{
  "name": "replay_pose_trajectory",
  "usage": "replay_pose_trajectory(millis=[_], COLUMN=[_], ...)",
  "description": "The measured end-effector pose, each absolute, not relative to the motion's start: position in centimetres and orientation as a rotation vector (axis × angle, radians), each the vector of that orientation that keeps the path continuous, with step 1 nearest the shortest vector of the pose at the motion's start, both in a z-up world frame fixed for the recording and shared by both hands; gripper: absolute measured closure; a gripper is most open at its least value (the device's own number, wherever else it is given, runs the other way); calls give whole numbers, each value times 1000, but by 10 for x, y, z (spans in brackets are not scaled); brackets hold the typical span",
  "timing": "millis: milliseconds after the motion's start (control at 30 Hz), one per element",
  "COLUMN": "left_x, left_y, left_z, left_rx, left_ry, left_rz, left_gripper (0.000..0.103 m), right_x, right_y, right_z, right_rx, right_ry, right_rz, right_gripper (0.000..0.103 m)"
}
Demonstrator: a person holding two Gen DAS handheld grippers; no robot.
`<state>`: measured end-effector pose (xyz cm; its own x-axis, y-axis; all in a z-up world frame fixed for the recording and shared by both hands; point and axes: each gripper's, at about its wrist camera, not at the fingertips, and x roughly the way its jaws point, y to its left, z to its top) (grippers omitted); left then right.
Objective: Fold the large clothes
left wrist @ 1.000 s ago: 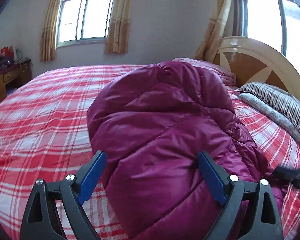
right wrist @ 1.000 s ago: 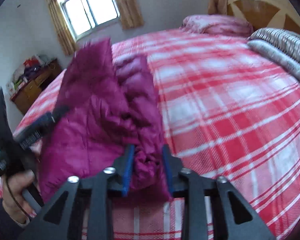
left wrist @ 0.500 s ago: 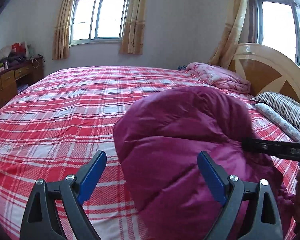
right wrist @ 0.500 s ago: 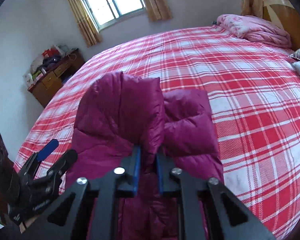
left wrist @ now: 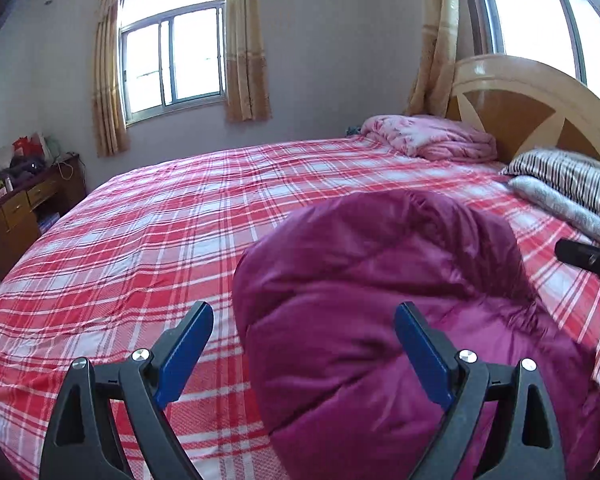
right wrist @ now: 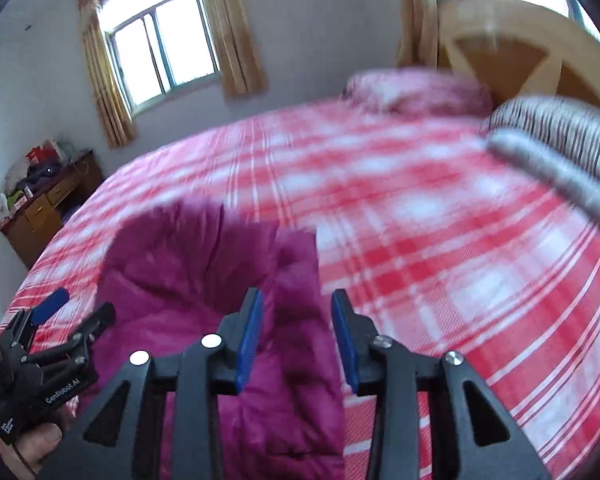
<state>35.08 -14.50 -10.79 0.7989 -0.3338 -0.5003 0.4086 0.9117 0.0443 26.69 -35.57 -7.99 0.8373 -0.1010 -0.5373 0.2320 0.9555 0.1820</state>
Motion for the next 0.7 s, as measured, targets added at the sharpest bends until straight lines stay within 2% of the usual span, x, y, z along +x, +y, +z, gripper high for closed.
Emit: replay_pose_trajectory(millis=[100, 233, 400, 700], left_x=[369, 385, 397, 402], left_y=[-145, -157, -166, -184], left_z=[-102, -111, -135, -155], left_rx=[129, 151, 154, 180], left_ry=[519, 561, 626, 661], left_rz=[-340, -319, -331, -328], left_gripper=[11, 10, 10, 6], right_x=[291, 321, 313, 309], right_y=[-334, -318, -342, -348], right_z=[-71, -98, -140, -160], right_rx=[216, 172, 238, 258], right_ry=[568, 661, 714, 726], right_rz=[-101, -55, -96, -100], right_gripper=[63, 63, 63, 62])
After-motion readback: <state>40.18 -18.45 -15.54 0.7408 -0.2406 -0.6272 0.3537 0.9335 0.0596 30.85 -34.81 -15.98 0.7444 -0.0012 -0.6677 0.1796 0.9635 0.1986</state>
